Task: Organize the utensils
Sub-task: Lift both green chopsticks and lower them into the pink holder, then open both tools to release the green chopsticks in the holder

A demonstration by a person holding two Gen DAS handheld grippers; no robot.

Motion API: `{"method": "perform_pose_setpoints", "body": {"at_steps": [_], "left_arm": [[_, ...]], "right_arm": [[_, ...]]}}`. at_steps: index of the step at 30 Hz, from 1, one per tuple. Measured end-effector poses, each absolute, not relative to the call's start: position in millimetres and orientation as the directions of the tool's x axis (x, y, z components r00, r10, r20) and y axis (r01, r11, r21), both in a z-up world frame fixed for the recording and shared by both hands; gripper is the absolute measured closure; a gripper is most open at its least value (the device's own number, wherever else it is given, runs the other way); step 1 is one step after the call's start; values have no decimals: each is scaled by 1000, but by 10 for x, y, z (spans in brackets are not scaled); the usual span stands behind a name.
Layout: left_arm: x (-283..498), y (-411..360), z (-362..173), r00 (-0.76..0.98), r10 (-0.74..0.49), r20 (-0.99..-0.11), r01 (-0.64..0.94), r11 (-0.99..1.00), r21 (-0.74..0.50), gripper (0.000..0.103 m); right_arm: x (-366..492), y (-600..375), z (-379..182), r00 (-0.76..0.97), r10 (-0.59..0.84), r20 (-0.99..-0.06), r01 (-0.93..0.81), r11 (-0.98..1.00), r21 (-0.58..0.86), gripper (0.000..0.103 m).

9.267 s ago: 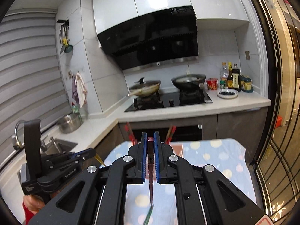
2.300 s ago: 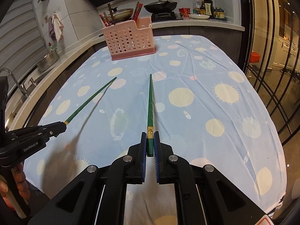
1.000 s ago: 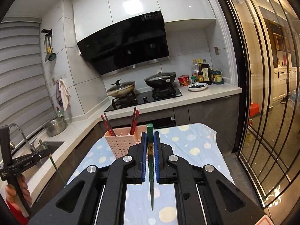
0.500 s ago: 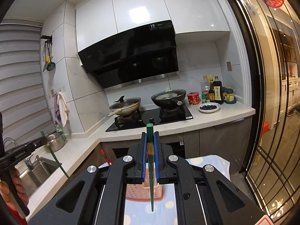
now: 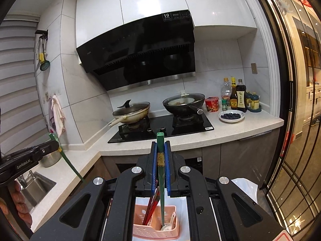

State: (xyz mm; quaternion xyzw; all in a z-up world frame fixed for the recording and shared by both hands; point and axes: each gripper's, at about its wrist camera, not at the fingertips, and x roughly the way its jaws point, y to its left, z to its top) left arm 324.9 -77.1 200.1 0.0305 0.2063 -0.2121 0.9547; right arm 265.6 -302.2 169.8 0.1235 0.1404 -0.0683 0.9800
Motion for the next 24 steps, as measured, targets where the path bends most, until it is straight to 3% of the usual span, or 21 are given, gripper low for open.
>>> {"method": "perform_pose_setpoints", "body": {"at_steps": [17,19,21,22,24], "left_arm": [[3614,-854,1366,764,-377,-524,410,910,-57,95],[3606,-847,1330,768,-362,-528,395,917,-53,84],[3570,-831,1304,787,-333,-519,369,929,-36,45],[3535,-810,1302,805,-311,-505,347,938,-24,39],[3478,-787,1285,816,-296,-496,335,942,-12,35]], "right_arm": [[3171,-2944,1091,894,-87,-439,181,968,176,96],[3175,-2923,1034,890,-89,-448,179,970,163,92],[3153,-2887,988,885,-117,-450,199,970,139,71],[3134,-2881,972,888,-118,-445,199,970,140,54],[3071,-2890,951,893,-120,-434,203,967,151,50]]}}
